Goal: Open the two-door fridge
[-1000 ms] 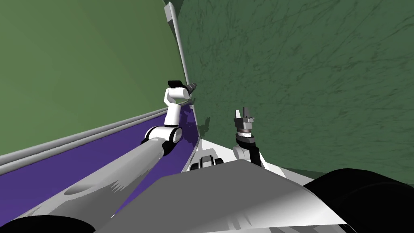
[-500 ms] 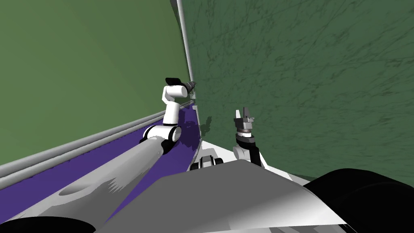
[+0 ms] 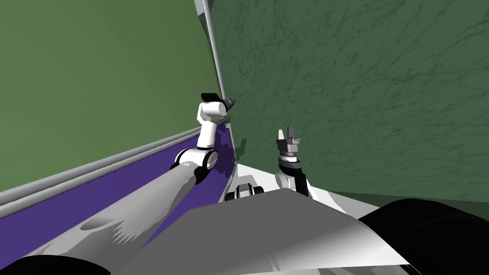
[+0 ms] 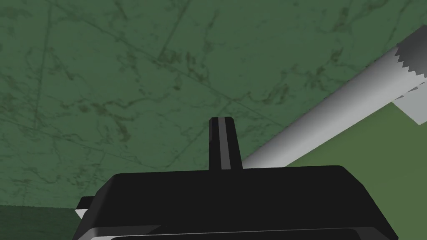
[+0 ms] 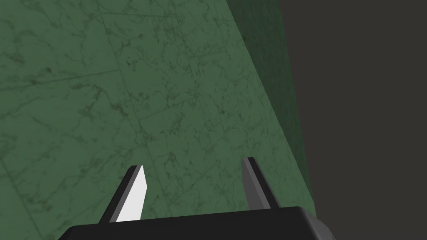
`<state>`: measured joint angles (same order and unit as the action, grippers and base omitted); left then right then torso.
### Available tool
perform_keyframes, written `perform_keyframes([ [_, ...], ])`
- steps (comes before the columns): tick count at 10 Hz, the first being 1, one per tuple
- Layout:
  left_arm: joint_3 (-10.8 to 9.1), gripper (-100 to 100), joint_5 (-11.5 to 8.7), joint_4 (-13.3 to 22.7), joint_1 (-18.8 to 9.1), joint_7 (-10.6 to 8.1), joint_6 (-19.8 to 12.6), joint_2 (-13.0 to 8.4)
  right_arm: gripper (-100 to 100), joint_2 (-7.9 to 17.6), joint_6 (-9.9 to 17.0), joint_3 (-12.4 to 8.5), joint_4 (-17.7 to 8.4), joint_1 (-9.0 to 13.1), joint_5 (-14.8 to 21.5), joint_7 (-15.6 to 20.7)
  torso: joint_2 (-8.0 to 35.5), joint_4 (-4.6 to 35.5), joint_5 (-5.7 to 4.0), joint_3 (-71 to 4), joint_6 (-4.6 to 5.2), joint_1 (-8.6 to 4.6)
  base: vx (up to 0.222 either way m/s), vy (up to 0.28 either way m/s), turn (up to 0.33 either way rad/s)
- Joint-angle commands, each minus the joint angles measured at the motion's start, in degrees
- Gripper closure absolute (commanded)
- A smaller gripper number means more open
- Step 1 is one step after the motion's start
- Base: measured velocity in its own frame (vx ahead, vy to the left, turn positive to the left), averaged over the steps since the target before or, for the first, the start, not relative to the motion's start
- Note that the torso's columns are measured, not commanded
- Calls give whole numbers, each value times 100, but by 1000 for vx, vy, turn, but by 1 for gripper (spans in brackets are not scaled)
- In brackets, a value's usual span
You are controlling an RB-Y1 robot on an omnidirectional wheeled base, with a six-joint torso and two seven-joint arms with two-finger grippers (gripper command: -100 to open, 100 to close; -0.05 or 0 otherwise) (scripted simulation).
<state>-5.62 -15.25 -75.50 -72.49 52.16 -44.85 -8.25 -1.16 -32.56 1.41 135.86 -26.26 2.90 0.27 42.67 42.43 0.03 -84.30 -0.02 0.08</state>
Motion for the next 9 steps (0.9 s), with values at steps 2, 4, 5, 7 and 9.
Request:
perform_keyframes([
  [2,180,100,-345,-152,-155,78,-166,368,0,-1,0,0,1,0,0,0,-46,-17,-7,-32,0,-17,-265,-39,-119],
  [4,266,100,-480,-243,-180,111,-220,545,0,0,0,0,1,-1,0,0,-56,-20,-2,-37,1,-3,-212,-9,-116],
  [5,223,100,-571,-111,-167,187,-127,413,0,0,-1,0,1,-2,0,0,-62,-22,3,-41,0,13,-81,15,-32],
  [7,163,-100,-493,-46,-163,178,-91,176,0,1,-1,-1,2,-5,0,0,-101,-34,2,-66,-4,5,79,9,84],
  [9,98,-100,-403,8,-147,155,-68,131,0,1,-2,-2,3,-7,0,0,-87,-32,-1,-58,1,-1,185,30,78],
])
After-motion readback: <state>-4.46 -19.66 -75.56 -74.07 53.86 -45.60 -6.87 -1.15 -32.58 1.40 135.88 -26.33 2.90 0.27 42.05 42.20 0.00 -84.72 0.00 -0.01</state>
